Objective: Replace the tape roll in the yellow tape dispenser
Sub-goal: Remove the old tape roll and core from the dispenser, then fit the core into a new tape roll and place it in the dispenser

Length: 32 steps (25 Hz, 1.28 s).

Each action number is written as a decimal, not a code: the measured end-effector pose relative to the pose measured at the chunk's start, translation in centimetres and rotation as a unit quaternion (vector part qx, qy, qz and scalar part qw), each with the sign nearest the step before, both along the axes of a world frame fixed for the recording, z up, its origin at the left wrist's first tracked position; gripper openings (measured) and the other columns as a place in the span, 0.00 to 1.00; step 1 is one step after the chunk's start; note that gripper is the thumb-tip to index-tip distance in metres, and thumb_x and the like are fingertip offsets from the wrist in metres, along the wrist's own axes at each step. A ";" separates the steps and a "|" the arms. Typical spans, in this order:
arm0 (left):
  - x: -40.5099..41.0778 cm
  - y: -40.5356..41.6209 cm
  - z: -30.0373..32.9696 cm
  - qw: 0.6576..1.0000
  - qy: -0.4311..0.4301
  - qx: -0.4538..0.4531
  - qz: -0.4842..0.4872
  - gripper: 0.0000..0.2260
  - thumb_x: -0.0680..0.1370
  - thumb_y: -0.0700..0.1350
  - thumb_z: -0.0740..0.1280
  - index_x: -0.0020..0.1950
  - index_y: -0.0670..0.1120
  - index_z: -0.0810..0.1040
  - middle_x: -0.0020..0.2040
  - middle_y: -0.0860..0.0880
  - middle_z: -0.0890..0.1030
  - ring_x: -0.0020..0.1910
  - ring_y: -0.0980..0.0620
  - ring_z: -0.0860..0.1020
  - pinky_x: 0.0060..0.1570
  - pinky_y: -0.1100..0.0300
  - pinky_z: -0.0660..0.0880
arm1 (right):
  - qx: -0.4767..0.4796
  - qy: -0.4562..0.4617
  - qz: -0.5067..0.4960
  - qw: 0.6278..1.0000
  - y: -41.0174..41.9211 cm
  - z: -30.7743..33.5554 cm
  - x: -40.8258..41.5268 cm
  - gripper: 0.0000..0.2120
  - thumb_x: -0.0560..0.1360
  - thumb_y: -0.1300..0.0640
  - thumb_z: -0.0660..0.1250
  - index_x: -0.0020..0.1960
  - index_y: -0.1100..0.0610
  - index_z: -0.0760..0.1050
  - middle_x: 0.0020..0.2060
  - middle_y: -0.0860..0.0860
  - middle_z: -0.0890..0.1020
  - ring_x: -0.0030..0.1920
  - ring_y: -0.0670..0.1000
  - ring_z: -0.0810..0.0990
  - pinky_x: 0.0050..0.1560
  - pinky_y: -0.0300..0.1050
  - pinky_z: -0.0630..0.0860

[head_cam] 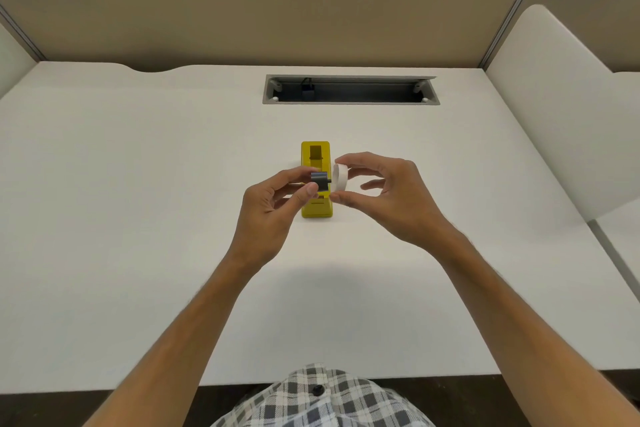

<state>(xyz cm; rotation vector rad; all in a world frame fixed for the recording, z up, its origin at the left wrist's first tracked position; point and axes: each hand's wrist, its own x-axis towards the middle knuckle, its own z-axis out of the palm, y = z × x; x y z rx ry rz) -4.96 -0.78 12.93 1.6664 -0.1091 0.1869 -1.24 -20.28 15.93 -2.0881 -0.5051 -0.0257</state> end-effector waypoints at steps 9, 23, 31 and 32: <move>0.5 0.2 -0.1 1.000 0.003 -0.009 0.013 0.12 0.76 0.42 0.71 0.59 0.49 0.82 0.50 0.51 0.86 0.50 0.52 0.84 0.49 0.64 0.79 | -0.016 0.036 -0.114 0.993 -3.4 -6.5 3.3 0.22 0.74 0.47 0.72 0.66 0.48 0.74 0.51 0.47 0.77 0.49 0.43 0.79 0.46 0.31 0.75; 1.6 -0.2 -0.5 1.000 0.013 -0.015 0.007 0.12 0.76 0.40 0.72 0.57 0.50 0.82 0.51 0.51 0.86 0.51 0.53 0.84 0.49 0.65 0.78 | -0.139 0.047 -0.173 0.974 -4.4 -13.5 9.0 0.17 0.68 0.53 0.75 0.56 0.55 0.80 0.53 0.50 0.81 0.52 0.50 0.80 0.50 0.43 0.73; 1.8 -0.1 -0.8 1.000 0.022 -0.010 0.007 0.12 0.75 0.41 0.72 0.57 0.52 0.82 0.51 0.52 0.85 0.52 0.52 0.84 0.51 0.63 0.79 | -0.230 0.037 -0.158 0.960 -4.4 -14.2 9.6 0.17 0.67 0.49 0.74 0.54 0.53 0.80 0.51 0.51 0.83 0.51 0.54 0.80 0.60 0.54 0.72; 1.8 -0.1 -0.8 1.000 0.023 -0.009 0.007 0.12 0.75 0.41 0.72 0.56 0.53 0.82 0.51 0.52 0.85 0.52 0.51 0.84 0.51 0.63 0.79 | -0.227 0.038 -0.159 0.960 -4.5 -14.2 9.6 0.17 0.67 0.49 0.74 0.54 0.53 0.80 0.50 0.51 0.83 0.50 0.54 0.80 0.60 0.54 0.72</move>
